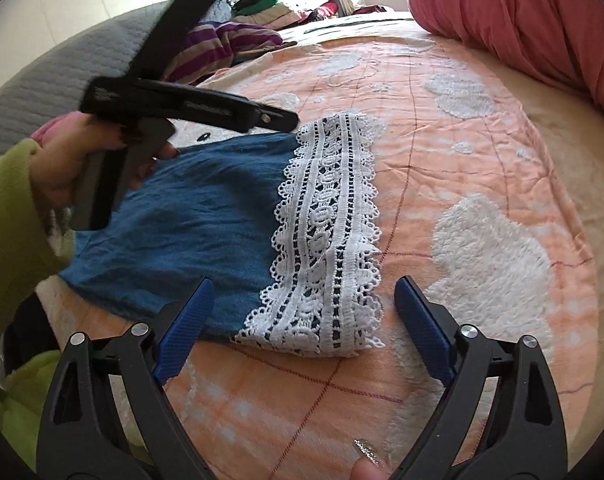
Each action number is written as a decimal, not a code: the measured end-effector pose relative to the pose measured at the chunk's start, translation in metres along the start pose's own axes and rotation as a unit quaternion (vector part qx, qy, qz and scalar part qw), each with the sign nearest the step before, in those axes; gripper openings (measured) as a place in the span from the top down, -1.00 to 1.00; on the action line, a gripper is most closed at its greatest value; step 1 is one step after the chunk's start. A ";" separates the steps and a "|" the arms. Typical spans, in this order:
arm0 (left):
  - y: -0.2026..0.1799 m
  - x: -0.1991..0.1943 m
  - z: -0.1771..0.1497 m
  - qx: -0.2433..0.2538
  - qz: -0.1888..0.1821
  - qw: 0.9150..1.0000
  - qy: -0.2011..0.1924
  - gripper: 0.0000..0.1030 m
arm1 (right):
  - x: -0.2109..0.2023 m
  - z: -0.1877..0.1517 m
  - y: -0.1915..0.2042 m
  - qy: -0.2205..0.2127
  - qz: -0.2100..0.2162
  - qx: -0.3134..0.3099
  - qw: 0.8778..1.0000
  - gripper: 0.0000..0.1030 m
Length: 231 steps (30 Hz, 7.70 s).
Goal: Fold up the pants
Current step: 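Grasp the lace hem with the right gripper while the left gripper grasps the denim beside it, then lift the lace hem and fold it over the denim toward the waistband with both grippers, then open both grippers and withdraw from the folded pants, then move the left gripper to the elastic waistband end of the pants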
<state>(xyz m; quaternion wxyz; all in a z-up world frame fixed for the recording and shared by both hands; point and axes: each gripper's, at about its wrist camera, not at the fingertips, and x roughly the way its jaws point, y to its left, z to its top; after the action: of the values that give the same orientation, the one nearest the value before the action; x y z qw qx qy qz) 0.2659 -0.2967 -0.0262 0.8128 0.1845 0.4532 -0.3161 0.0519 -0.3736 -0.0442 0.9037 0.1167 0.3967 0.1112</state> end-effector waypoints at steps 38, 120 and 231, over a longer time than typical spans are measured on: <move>0.059 -0.077 -0.040 -0.131 -0.140 0.975 -0.110 0.74 | -0.011 0.051 0.092 -0.049 0.090 -0.116 0.988 0.55; 0.127 -0.185 -0.281 -0.404 -0.107 0.901 -0.119 -0.24 | 0.044 0.055 0.151 0.013 0.103 -0.258 0.961 -0.08; 0.110 -0.300 -0.338 -0.394 0.206 0.887 -0.128 -0.91 | -0.005 0.087 0.192 -0.071 0.100 -0.242 0.963 -0.82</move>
<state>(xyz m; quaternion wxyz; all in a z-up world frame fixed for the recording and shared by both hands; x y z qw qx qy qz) 0.0142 0.0856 0.0549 0.9163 -0.1033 0.3848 0.0416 0.0927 -0.2036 0.0741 0.9151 -0.0586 0.2792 0.2851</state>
